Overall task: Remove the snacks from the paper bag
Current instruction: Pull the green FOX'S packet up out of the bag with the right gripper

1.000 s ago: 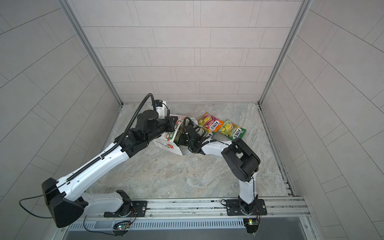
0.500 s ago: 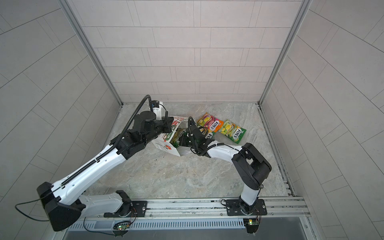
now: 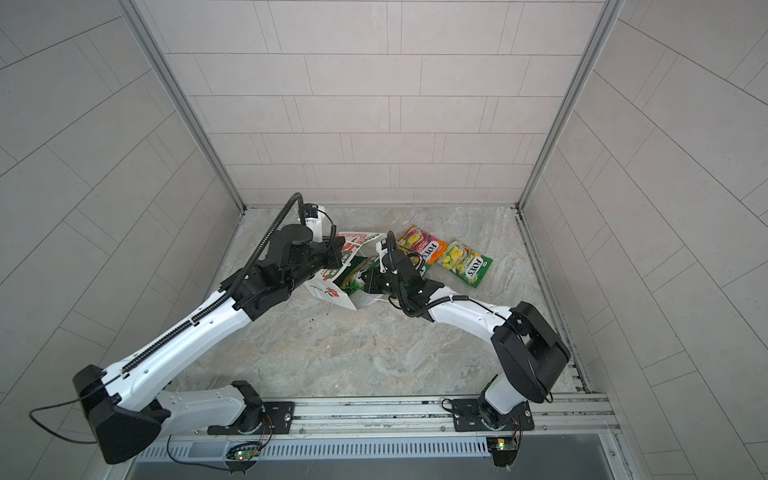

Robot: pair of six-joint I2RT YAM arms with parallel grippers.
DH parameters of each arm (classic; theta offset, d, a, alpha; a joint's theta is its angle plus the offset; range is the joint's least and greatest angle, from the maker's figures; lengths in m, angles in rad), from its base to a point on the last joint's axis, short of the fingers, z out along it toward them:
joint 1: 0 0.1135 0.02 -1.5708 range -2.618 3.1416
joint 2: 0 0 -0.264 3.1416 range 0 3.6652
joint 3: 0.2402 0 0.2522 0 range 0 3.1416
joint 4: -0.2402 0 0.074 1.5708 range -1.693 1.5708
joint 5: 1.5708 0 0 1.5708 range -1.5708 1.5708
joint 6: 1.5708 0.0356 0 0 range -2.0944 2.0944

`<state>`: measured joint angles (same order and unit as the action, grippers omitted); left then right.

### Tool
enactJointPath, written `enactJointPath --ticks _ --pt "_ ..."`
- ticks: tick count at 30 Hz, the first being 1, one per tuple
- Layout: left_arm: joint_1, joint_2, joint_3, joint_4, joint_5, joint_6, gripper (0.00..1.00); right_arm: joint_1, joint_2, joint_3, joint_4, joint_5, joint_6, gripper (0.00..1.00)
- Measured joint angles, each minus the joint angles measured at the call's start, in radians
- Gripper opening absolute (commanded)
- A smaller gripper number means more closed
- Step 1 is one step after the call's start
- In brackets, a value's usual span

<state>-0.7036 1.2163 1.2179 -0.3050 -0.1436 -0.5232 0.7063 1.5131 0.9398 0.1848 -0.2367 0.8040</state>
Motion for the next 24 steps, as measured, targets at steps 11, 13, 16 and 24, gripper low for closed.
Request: enactJointPath --ticks 11,13,16,24 --pt "0.0 0.0 -0.001 0.0 0.005 0.0 0.0 -0.002 -0.101 -0.011 -0.038 -0.011 -0.05 0.0" --pt "0.0 0.0 -0.001 0.0 0.008 0.0 0.0 -0.005 -0.114 -0.011 -0.047 -0.013 -0.058 0.0" --pt "0.0 0.0 -0.001 0.0 0.011 0.0 0.0 -0.007 -0.145 -0.011 -0.071 -0.014 -0.072 0.0" --pt "0.0 0.0 -0.001 0.0 0.015 0.0 0.0 -0.013 -0.266 -0.01 -0.134 -0.013 -0.111 0.0"
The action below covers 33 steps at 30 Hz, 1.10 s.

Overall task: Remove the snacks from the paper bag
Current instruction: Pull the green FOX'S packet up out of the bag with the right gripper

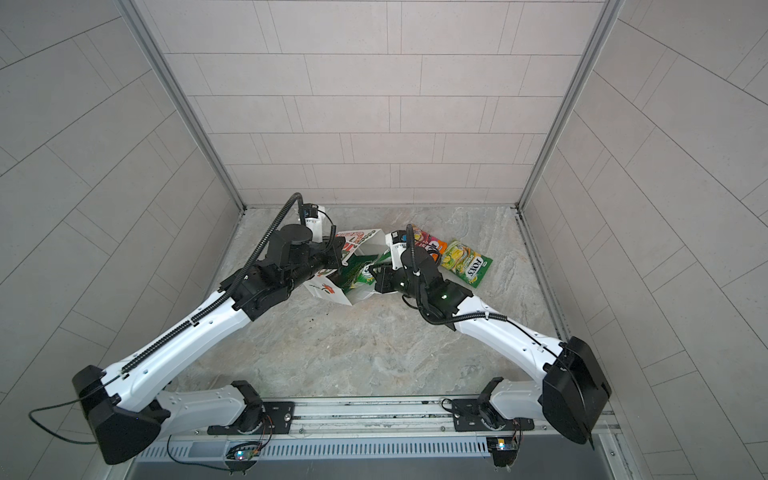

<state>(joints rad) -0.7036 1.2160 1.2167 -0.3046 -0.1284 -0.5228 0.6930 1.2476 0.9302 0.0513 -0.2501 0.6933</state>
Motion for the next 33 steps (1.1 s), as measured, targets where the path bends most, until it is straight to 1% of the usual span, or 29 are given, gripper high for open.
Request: enactJointPath --ticks 9,14,19,29,33 --pt "0.0 0.001 0.0 0.0 0.012 0.0 0.0 -0.007 -0.117 0.006 -0.042 0.008 -0.038 0.0" --pt "0.0 0.006 0.0 0.001 0.023 -0.001 0.0 -0.007 -0.15 0.046 -0.06 0.016 -0.056 0.0" --pt "0.0 0.014 0.0 0.001 0.037 -0.001 0.0 -0.021 -0.196 0.094 -0.088 0.053 -0.093 0.0" --pt "0.0 0.016 0.0 0.001 0.064 0.0 0.0 -0.103 -0.272 0.169 -0.204 0.176 -0.164 0.0" --pt "0.0 0.015 0.0 0.001 0.079 0.001 0.0 -0.182 -0.3 0.169 -0.278 0.211 -0.177 0.0"
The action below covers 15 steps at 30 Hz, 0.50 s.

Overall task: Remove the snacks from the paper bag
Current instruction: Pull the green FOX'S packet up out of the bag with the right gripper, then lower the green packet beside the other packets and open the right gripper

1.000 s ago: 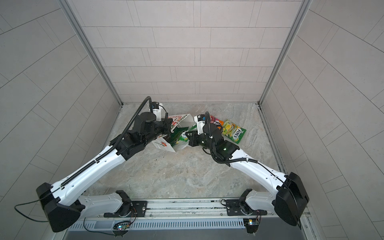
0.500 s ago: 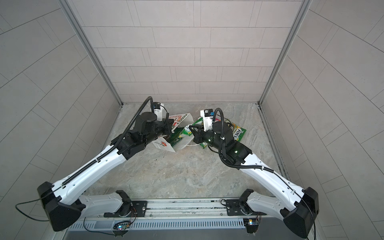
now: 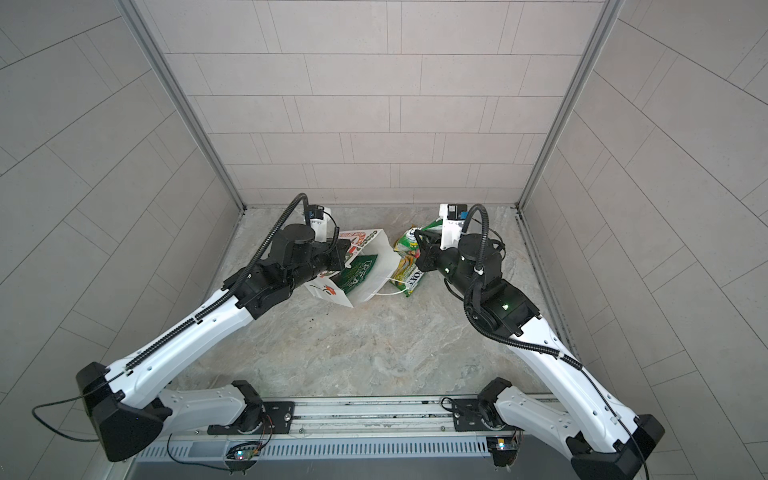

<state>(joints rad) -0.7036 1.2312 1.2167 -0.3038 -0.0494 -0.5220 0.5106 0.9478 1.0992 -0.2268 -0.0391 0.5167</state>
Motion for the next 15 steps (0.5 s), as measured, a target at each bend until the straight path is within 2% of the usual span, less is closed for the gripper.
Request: enactJointPath --ticks 9,15 --pt "0.0 -0.008 -0.007 0.0 0.014 0.022 0.0 -0.271 -0.023 -0.104 -0.124 -0.063 -0.017 0.0" --pt "0.0 -0.021 -0.013 0.0 0.016 0.03 0.0 -0.34 -0.013 -0.204 -0.175 -0.149 -0.035 0.0"
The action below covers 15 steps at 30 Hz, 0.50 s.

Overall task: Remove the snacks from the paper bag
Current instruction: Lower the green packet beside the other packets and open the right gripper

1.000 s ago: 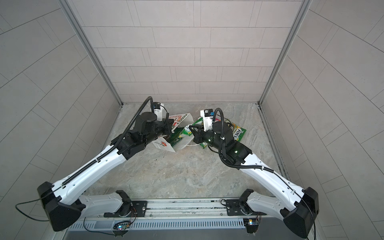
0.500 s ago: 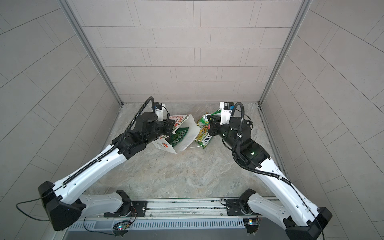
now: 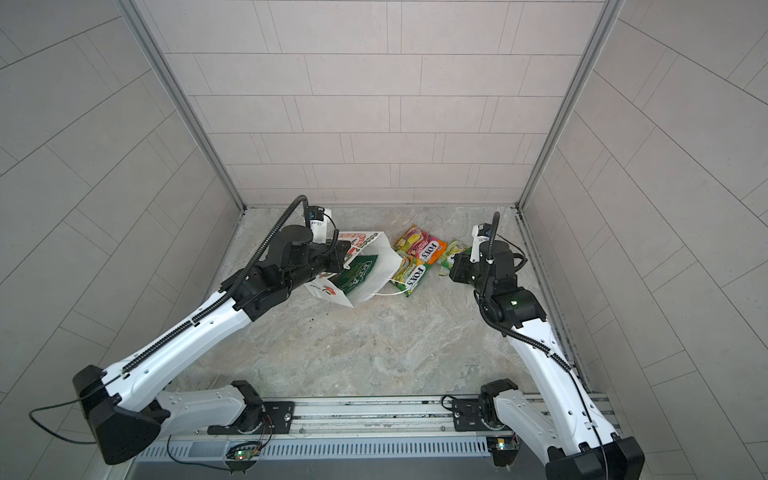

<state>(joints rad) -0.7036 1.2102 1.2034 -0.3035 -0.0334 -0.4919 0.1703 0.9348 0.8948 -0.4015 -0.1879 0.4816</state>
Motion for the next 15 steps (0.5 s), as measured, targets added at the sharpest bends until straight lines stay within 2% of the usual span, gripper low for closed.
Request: enactJointPath --ticks 5,15 --pt "0.0 -0.011 -0.011 0.001 0.003 0.003 0.0 -0.016 0.057 -0.061 0.011 -0.091 -0.016 0.0" --pt "0.0 -0.013 -0.018 0.001 0.007 0.003 0.0 -0.021 0.214 -0.159 0.192 -0.279 -0.01 0.0"
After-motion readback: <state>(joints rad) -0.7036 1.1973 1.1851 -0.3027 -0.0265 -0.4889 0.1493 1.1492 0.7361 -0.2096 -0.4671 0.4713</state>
